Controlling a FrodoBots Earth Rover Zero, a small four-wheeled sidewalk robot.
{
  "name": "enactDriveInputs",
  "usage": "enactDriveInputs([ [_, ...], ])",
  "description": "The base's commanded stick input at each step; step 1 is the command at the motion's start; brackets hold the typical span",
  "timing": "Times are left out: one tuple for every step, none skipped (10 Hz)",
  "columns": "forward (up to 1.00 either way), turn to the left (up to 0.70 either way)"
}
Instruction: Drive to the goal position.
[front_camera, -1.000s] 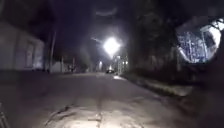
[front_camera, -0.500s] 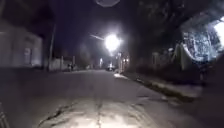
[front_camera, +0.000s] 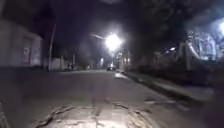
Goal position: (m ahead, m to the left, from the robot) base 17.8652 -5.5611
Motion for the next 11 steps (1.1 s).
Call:
enactDriveInputs([
  [0.50,0.00],
  [0.50,0.00],
  [0.50,0.00],
  [0.50,0.00],
  [0.50,0.00],
  [0.50,0.00],
  [0.50,0.00],
  [0.50,0.00],
  [0.50,0.00],
  [0.50,0.00],
  [0.50,0.00],
])
